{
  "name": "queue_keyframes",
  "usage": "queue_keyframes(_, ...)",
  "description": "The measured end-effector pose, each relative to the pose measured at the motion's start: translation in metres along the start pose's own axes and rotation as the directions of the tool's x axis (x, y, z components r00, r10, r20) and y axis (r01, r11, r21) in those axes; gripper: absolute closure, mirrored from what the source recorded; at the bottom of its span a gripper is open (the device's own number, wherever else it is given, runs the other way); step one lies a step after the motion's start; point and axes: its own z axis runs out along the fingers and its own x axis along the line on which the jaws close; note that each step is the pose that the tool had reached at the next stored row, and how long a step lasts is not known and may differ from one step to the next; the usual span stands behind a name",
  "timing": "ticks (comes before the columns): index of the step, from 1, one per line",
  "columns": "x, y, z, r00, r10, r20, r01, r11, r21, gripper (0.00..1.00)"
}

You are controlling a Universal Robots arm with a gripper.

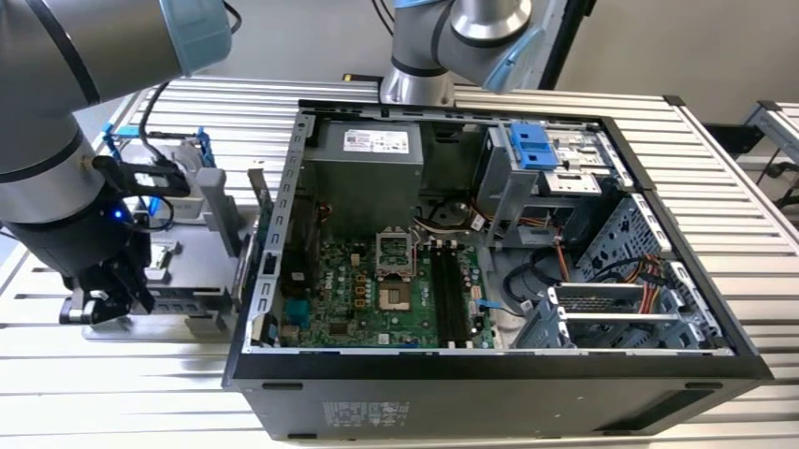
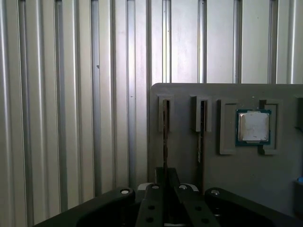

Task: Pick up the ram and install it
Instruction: 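Pick up the ram and move it above insertion slot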

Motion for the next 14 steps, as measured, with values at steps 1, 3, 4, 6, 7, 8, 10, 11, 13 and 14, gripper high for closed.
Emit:
queue_keyframes(1, 0.0000, 0.0000, 0.0000, 1.0000, 0.000, 0.0001, 0.000, 1.0000, 0.0000, 1.00)
queue_keyframes(3, 0.0000, 0.0000, -0.0001, 1.0000, 0.000, 0.0002, 0.000, 1.0000, 0.0000, 1.00)
queue_keyframes(4, 0.0001, 0.0002, -0.0014, 1.0000, 0.000, -0.0001, 0.000, 1.0000, -0.0003, 1.00)
queue_keyframes(6, 0.0000, 0.0003, -0.0090, 1.0000, 0.000, 0.0002, 0.000, 1.0000, -0.0001, 1.00)
queue_keyframes(7, 0.0000, 0.0004, -0.0131, 1.0000, 0.000, 0.0002, 0.000, 1.0000, 0.0000, 1.00)
queue_keyframes(8, 0.0001, 0.0004, -0.0170, 1.0000, 0.000, 0.0000, 0.000, 1.0000, -0.0001, 1.00)
queue_keyframes(10, 0.0001, 0.0005, -0.0234, 1.0000, 0.000, 0.0002, 0.000, 1.0000, 0.0001, 1.00)
queue_keyframes(11, 0.0001, 0.0006, -0.0264, 1.0000, 0.000, 0.0002, 0.000, 1.0000, 0.0000, 1.00)
queue_keyframes(13, 0.0001, 0.0006, -0.0308, 1.0000, 0.000, 0.0002, 0.000, 1.0000, 0.0000, 1.00)
queue_keyframes(14, 0.0001, 0.0007, -0.0328, 1.0000, 0.000, 0.0001, 0.000, 1.0000, 0.0000, 1.00)
